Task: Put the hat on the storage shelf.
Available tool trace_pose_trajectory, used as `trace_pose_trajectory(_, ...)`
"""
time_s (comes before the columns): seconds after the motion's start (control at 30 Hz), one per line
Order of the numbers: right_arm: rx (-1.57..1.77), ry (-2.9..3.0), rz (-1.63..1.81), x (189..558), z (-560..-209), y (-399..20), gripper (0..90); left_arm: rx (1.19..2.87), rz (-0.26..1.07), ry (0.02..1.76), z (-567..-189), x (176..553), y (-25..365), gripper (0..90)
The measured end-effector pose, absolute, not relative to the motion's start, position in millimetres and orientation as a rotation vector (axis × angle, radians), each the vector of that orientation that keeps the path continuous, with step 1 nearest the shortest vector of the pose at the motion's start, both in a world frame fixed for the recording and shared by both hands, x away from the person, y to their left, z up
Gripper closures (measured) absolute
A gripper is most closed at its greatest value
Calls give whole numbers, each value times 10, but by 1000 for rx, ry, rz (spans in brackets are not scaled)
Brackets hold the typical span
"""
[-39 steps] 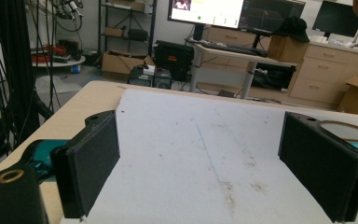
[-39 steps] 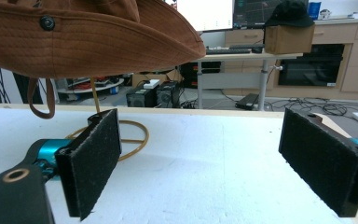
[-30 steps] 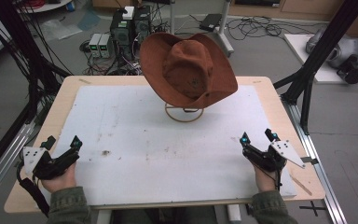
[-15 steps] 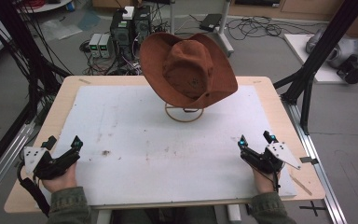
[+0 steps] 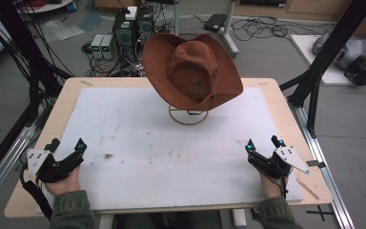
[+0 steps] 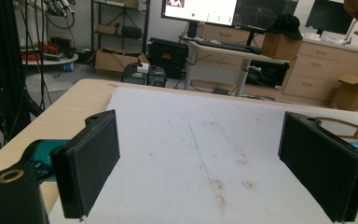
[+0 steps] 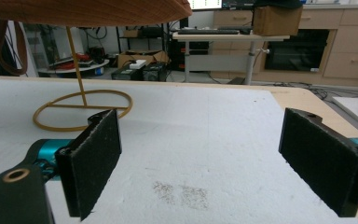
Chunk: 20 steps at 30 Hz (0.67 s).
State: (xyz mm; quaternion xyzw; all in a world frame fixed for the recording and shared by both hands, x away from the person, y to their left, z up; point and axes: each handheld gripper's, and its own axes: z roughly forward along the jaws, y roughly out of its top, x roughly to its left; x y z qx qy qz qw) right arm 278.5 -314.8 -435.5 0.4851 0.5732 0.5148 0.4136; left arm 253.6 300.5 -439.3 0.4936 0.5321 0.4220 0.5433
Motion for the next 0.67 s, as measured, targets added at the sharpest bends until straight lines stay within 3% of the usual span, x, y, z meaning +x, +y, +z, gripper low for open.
trace_pose_trajectory(0.67,1265,1456,1310,2818,-4407,-3153,123,1174,978,1271,-4406,2544,3029,127)
